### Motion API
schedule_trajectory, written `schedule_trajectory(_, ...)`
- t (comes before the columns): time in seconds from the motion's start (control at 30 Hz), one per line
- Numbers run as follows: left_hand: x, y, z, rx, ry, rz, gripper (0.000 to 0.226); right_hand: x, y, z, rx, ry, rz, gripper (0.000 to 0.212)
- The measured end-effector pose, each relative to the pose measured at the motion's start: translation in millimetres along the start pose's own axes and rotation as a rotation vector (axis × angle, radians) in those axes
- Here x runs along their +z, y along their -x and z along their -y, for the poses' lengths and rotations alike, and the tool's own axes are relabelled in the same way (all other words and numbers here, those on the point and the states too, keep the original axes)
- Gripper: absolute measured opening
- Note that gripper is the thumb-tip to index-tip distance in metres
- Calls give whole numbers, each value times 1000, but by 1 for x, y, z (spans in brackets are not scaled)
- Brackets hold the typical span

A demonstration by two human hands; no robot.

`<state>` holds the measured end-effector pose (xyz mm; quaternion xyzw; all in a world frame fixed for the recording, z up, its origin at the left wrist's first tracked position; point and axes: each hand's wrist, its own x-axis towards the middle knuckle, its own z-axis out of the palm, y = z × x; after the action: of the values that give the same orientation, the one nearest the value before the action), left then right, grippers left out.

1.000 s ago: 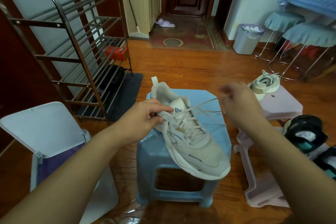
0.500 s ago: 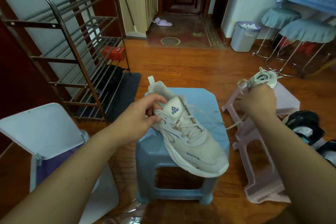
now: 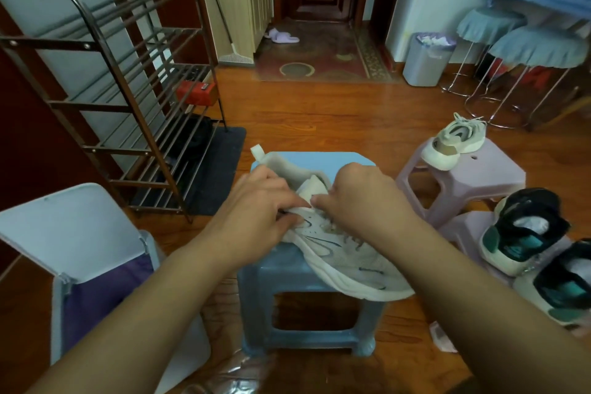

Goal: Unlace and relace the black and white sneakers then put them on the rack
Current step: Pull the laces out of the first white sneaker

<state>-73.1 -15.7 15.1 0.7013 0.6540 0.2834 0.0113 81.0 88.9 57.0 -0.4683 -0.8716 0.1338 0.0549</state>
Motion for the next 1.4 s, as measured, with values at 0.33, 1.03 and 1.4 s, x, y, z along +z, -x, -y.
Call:
schedule_trajectory(0.33, 1, 1, -16, 45, -77, 90, 27, 9, -3, -9, -59, -181, -112, 13)
schedule_trajectory(1.03, 0, -3, -17, 31, -222, 129, 25, -34, 54, -39, -192, -824, 741, 24)
schedule_trajectory(1.4, -1, -2, -17, 33, -185, 176, 32, -2, 0, -23, 25, -447, 162, 23)
